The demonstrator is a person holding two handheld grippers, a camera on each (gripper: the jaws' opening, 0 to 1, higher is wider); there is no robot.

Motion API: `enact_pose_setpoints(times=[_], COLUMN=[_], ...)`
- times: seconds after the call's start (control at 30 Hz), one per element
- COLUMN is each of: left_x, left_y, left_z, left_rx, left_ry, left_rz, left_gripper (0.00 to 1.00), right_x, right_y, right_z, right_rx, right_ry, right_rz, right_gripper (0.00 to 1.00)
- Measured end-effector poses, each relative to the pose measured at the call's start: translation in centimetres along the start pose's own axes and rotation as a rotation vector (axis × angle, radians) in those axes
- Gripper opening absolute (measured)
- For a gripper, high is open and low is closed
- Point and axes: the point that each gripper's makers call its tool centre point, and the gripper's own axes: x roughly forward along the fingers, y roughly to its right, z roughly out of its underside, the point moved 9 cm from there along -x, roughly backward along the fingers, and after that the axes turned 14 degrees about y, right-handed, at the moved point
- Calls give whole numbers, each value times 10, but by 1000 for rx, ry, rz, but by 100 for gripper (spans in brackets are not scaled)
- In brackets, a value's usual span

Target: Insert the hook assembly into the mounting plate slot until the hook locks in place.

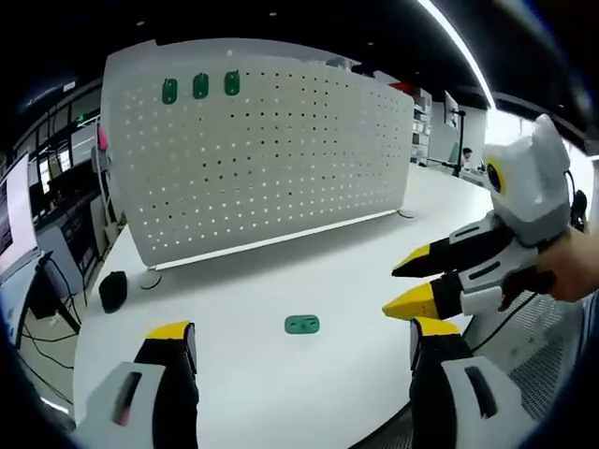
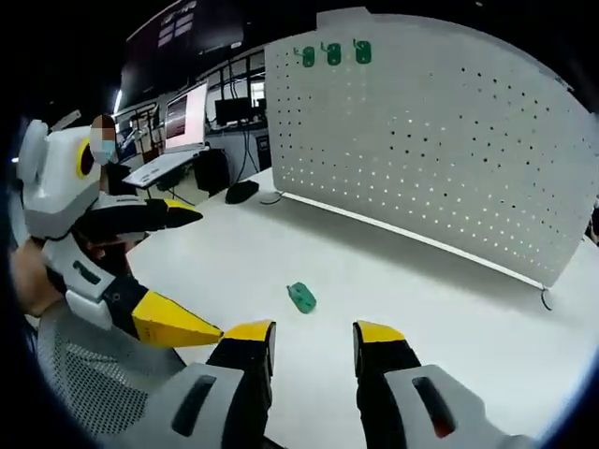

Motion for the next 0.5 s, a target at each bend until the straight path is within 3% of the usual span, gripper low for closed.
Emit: enact_pose_setpoints(times=[0.13, 0.23, 0.27, 0.33, 0.5], left_x=[2, 6, 11, 17, 34], left_y=[0, 1, -2, -7, -15], left_z=[3, 5, 5, 10, 20], left_rx=[-20, -84, -15, 85, 125], left_ry=[-34, -82, -72, -107, -120], left_rz=[23, 105, 155, 224, 341], left_gripper=[98, 97, 95, 92, 87], right_x=[1, -5, -7, -12, -31], right_y=[4, 11, 13, 17, 20], right_z=[-2, -2, -1, 3, 12], right_rx=[8, -10, -11, -13, -23], right_ry=[-2, -9, -11, -28, -68], right_rz=[0, -8, -10, -16, -32], right_gripper=[31, 30, 30, 30, 30])
